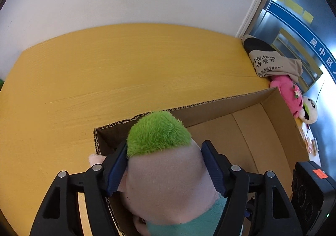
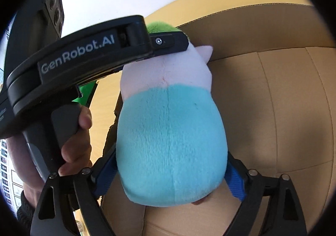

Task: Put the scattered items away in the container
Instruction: 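Lift the plush toy with both grippers and lower it into the cardboard box, then open both grippers and withdraw them from the cardboard box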

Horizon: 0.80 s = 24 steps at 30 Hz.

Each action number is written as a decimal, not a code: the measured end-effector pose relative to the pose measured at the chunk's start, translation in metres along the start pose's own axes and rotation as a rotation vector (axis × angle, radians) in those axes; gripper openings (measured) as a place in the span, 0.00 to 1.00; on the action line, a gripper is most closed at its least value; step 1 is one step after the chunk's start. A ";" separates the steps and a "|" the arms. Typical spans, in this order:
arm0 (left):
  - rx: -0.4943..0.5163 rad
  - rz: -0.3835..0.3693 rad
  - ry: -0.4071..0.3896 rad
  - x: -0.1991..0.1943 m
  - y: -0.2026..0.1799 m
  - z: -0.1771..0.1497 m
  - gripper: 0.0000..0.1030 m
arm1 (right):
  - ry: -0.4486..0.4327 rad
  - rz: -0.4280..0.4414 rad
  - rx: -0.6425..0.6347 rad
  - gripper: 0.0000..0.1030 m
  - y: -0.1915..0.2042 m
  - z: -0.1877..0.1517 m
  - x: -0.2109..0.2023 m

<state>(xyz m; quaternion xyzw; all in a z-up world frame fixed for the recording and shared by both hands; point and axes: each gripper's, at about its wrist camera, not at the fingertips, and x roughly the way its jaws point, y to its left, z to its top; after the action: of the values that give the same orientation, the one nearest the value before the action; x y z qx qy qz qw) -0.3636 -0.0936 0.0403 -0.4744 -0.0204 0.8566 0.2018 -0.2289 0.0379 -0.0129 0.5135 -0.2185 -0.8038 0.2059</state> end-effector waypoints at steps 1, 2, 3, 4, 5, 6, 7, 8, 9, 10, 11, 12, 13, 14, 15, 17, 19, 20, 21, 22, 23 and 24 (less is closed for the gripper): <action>0.008 0.000 -0.013 -0.005 -0.002 0.000 0.73 | -0.009 -0.002 0.002 0.88 -0.001 -0.003 -0.003; 0.012 0.007 -0.034 -0.011 -0.005 0.001 0.74 | -0.021 -0.007 0.002 0.89 -0.001 -0.006 -0.008; 0.012 0.013 -0.055 -0.019 -0.005 0.001 0.76 | -0.034 -0.009 0.000 0.89 -0.002 -0.009 -0.013; 0.011 0.017 -0.086 -0.029 -0.007 0.001 0.78 | -0.046 -0.006 -0.008 0.89 -0.001 -0.012 -0.018; 0.010 0.022 -0.118 -0.040 -0.010 0.001 0.81 | -0.057 -0.002 -0.021 0.89 0.001 -0.016 -0.024; 0.009 0.023 -0.143 -0.050 -0.011 0.001 0.83 | -0.069 0.001 -0.036 0.89 0.003 -0.021 -0.030; 0.008 0.025 -0.169 -0.062 -0.014 0.000 0.84 | -0.080 0.003 -0.050 0.89 0.005 -0.026 -0.037; 0.012 0.024 -0.193 -0.074 -0.019 -0.002 0.84 | -0.090 0.006 -0.066 0.89 0.008 -0.032 -0.044; 0.018 0.022 -0.212 -0.085 -0.024 -0.005 0.85 | -0.101 0.011 -0.085 0.89 0.010 -0.038 -0.053; 0.026 0.024 -0.236 -0.097 -0.030 -0.011 0.86 | -0.117 0.012 -0.104 0.89 0.012 -0.045 -0.063; 0.036 0.034 -0.256 -0.107 -0.037 -0.017 0.90 | -0.135 0.009 -0.121 0.89 0.013 -0.053 -0.074; 0.054 0.050 -0.285 -0.120 -0.047 -0.026 0.94 | -0.154 0.002 -0.136 0.89 0.018 -0.055 -0.081; 0.074 0.068 -0.316 -0.133 -0.057 -0.037 0.95 | -0.172 -0.019 -0.161 0.89 0.028 -0.055 -0.087; 0.087 0.082 -0.339 -0.143 -0.065 -0.047 0.95 | -0.195 -0.054 -0.198 0.89 0.030 -0.067 -0.102; 0.099 0.092 -0.362 -0.155 -0.075 -0.060 0.96 | -0.218 -0.088 -0.232 0.89 0.030 -0.072 -0.116; 0.109 0.096 -0.419 -0.180 -0.093 -0.091 0.98 | -0.265 -0.162 -0.297 0.89 0.043 -0.075 -0.139; 0.088 0.092 -0.469 -0.199 -0.106 -0.119 1.00 | -0.312 -0.232 -0.347 0.90 0.027 -0.103 -0.185; 0.074 0.090 -0.483 -0.205 -0.113 -0.131 1.00 | -0.330 -0.258 -0.357 0.90 0.013 -0.107 -0.213; 0.056 0.089 -0.497 -0.211 -0.120 -0.144 1.00 | -0.346 -0.281 -0.363 0.90 0.000 -0.108 -0.216; 0.034 0.083 -0.512 -0.216 -0.127 -0.157 1.00 | -0.360 -0.299 -0.370 0.90 -0.008 -0.093 -0.198; 0.016 0.077 -0.522 -0.220 -0.135 -0.170 1.00 | -0.372 -0.310 -0.376 0.90 0.005 -0.081 -0.177; 0.007 0.072 -0.527 -0.220 -0.143 -0.180 1.00 | -0.384 -0.322 -0.378 0.90 0.004 -0.086 -0.181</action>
<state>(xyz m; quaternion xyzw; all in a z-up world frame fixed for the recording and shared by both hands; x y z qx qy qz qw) -0.0658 -0.0708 0.1511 -0.2346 -0.0523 0.9573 0.1607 -0.0795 0.1234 0.0903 0.3328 -0.0159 -0.9348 0.1227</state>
